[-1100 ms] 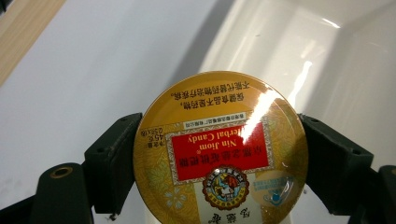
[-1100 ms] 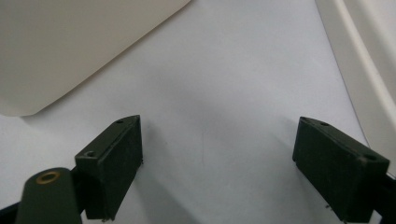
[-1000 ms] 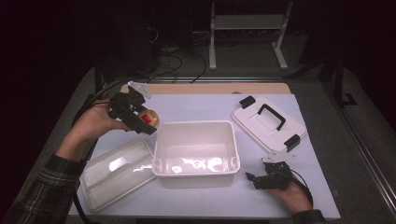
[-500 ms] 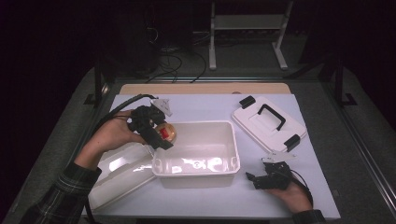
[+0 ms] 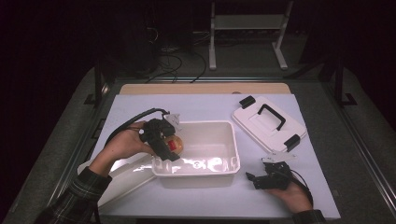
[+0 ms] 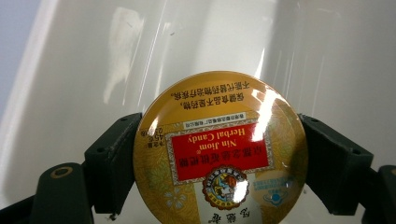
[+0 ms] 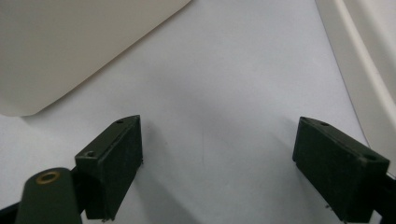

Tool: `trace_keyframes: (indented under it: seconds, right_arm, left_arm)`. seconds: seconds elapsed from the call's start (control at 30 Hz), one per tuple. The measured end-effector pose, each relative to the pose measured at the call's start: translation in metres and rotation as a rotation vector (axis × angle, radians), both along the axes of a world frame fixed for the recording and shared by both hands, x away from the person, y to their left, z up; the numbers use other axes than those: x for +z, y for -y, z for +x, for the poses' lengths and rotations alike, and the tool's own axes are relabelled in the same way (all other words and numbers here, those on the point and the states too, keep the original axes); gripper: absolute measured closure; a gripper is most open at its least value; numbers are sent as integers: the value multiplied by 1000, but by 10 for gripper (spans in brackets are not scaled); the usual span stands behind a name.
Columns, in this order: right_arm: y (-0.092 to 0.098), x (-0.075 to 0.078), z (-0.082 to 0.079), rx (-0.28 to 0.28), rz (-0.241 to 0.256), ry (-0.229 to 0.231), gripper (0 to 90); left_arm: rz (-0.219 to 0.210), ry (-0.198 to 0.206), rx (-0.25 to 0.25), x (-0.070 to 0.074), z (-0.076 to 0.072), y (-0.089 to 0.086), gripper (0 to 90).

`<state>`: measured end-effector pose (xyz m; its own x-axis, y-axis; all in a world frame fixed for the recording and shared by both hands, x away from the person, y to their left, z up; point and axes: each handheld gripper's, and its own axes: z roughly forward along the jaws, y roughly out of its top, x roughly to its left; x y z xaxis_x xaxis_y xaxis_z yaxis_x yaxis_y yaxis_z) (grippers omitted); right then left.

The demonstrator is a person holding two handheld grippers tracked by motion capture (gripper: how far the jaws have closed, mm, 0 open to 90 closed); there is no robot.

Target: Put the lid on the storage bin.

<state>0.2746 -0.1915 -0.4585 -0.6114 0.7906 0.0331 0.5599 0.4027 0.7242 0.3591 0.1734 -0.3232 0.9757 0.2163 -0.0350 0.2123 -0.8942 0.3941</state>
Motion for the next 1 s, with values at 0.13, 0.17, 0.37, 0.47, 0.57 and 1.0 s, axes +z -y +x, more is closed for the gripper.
trace_keyframes:
  seconds: [0.13, 0.17, 0.37, 0.47, 0.57, 1.0]
  right_arm:
    - [0, 0, 0, -1, 1, -2, 152]
    - [0, 0, 0, -1, 0, -1, 152]
    - [0, 0, 0, -1, 1, -3, 152]
    - [0, 0, 0, -2, 1, -3, 152]
    - [0, 0, 0, -2, 1, -3, 152]
    - [0, 0, 0, 1, 0, 0, 151]
  left_arm:
    - [16, 2, 3, -7, 1, -2, 198]
    - [18, 2, 4, -9, 1, -2, 198]
    - [21, -4, -3, -15, 1, -2, 198]
    - [11, -2, 1, -16, 0, -3, 198]
    - [17, -4, 1, -16, 1, -2, 197]
    - [-45, 16, 33, 7, -2, -12, 123]
